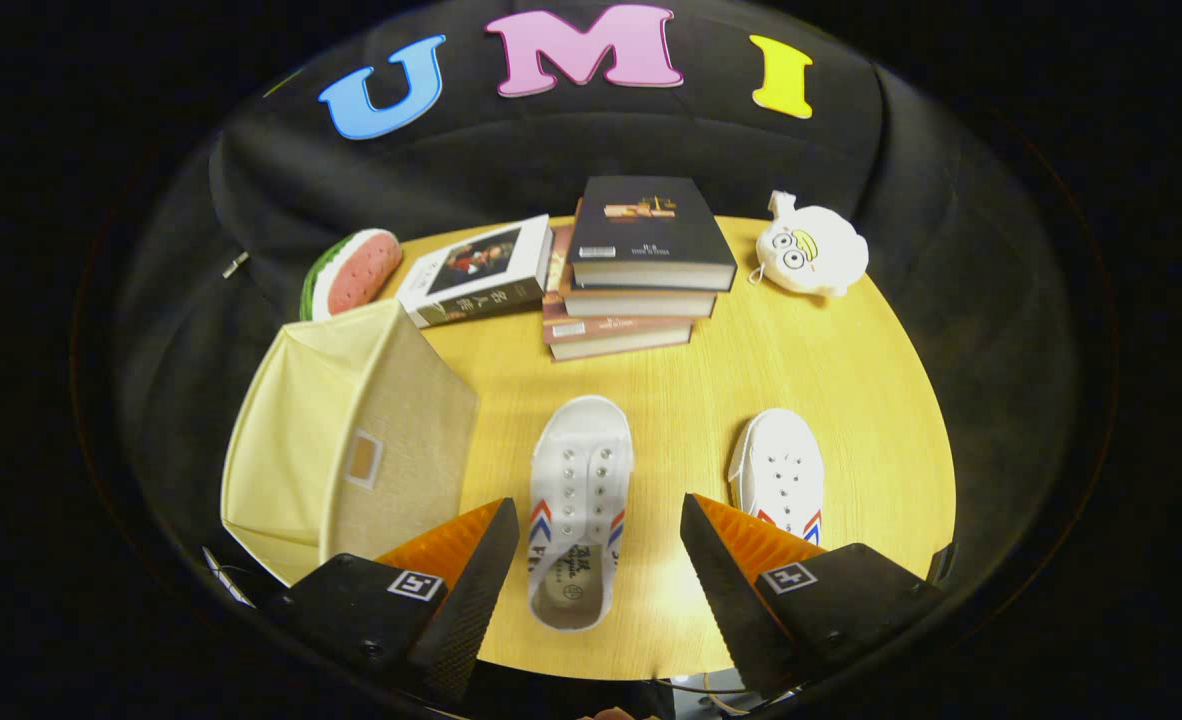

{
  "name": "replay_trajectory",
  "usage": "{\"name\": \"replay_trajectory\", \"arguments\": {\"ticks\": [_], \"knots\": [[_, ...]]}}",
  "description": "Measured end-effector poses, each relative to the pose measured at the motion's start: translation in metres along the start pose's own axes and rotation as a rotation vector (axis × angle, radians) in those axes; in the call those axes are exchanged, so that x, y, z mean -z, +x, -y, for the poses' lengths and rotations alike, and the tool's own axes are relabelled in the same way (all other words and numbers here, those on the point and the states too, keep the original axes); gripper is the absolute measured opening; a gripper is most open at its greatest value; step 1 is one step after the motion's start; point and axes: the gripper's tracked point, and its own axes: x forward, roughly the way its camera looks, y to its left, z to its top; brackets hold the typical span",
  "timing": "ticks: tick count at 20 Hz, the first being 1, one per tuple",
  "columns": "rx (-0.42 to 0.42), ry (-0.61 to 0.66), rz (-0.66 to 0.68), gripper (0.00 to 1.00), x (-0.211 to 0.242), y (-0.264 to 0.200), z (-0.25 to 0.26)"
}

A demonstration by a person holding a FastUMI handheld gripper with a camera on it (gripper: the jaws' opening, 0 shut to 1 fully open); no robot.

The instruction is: Open the storage box then place both shoes into the box .Put the left shoe in first, then the right shoe, with the right side of both shoes facing outward in a uniform manner.

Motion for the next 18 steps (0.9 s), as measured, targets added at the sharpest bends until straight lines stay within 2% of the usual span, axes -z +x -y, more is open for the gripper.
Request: {"name": "replay_trajectory", "arguments": {"ticks": [5,12,14,15,16,17,18], "knots": [[-0.015,0.016,-0.108,0.99,0.033,0.040,0.009],[-0.096,0.085,-0.191,0.97,0.043,0.089,0.010],[-0.152,0.109,-0.219,0.84,0.043,0.093,-0.001],[-0.187,0.124,-0.235,0.72,0.043,0.094,-0.005],[-0.216,0.162,-0.248,0.66,0.043,0.093,-0.011],[-0.218,0.197,-0.256,0.44,0.043,0.091,-0.010],[-0.225,0.211,-0.263,0.35,0.043,0.094,-0.010]]}}
